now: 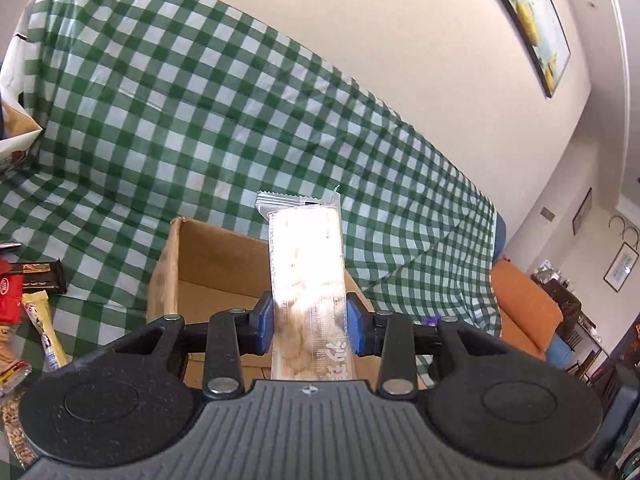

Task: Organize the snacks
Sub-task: 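Carry the rice-cake bar and purple chocolate bar over the cardboard box with both tools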

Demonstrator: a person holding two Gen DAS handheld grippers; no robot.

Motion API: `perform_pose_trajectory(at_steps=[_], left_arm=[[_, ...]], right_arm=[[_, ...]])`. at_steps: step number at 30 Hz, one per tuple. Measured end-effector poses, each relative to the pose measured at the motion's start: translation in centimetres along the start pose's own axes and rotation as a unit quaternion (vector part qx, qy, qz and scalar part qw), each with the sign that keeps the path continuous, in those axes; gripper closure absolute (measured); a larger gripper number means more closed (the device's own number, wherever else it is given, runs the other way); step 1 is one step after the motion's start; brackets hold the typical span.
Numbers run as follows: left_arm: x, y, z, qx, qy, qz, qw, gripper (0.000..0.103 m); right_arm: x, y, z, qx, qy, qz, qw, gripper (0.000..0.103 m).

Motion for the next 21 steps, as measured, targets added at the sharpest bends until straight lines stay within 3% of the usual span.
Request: perform_pose_trajectory(at_steps=[4, 21], left_arm=[[-2.0, 1.5, 0.2, 0.005, 0.011, 0.024, 0.9996, 0.063], [-2.5, 4.1, -0.4, -0.017, 0.016, 0.042, 0.9988, 0.063]], right_arm=[[-0.4, 0.8, 0.4, -0.008, -0.006, 0.012, 1.0, 0.085], [0.7, 2.4, 1.0, -0.018, 0.0, 0.017, 1.0, 0.085]])
Point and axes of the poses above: each gripper's, at about its wrist camera, not at the fingertips, and y roughly the way its jaws point, z to its left, x to its top, the point moved 6 cm from there along y, roughly the way its jaws point, and after that the axes turned 9 degrees about z, right-handed, at the moved point
